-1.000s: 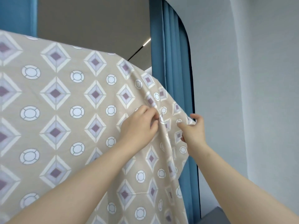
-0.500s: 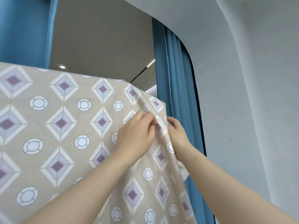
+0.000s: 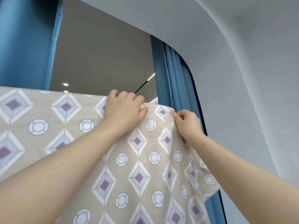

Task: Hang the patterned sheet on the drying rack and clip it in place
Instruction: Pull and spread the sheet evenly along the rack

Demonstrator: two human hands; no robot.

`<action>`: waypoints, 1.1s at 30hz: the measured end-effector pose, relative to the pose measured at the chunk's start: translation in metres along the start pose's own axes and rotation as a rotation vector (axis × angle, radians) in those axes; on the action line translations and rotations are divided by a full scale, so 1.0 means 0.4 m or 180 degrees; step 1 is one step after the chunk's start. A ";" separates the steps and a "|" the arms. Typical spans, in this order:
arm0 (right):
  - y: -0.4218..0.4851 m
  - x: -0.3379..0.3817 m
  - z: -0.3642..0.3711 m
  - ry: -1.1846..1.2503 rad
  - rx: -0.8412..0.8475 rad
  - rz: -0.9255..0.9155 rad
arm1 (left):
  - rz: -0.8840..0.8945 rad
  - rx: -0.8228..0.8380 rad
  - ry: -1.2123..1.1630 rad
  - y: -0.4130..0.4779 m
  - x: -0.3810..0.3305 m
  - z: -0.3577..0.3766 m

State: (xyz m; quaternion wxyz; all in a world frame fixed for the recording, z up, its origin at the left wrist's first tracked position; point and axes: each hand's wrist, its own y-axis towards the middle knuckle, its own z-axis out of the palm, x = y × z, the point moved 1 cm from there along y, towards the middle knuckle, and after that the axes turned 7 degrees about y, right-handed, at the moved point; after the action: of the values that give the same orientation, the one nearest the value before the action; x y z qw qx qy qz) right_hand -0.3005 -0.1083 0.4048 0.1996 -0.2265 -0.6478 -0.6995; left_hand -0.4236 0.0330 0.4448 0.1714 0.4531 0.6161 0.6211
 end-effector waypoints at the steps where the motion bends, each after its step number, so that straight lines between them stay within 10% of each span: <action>1: 0.020 0.007 -0.009 0.0051 -0.0141 -0.0012 | -0.0041 0.0140 0.0064 0.014 0.013 -0.004; 5: 0.079 0.032 -0.024 0.0354 -0.0287 -0.0180 | -0.0109 0.0259 0.0297 0.040 0.036 -0.023; 12: 0.057 -0.028 0.013 -0.0420 0.1809 0.0392 | -0.0134 0.0528 0.0398 0.036 0.041 -0.035; 19: 0.115 -0.012 -0.003 -0.0670 0.0193 -0.0031 | -0.0195 0.0558 0.0217 0.049 0.037 -0.049; 24: 0.110 -0.010 0.029 -0.0753 0.1030 0.0435 | -0.0406 0.0805 0.0087 0.065 0.032 -0.041; 29: 0.052 0.079 0.059 0.0847 0.1122 0.0210 | -0.0506 0.0778 -0.0153 0.065 0.035 -0.048; 33: 0.014 0.128 0.089 0.0026 0.1453 -0.0330 | -0.0760 0.0705 -0.0216 0.046 0.073 -0.072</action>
State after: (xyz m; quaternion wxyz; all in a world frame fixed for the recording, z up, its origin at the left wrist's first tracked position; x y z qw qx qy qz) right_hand -0.3371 -0.0726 0.4410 0.2121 -0.1391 -0.7991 -0.5451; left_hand -0.4550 0.0347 0.4770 0.2137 0.4135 0.7241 0.5089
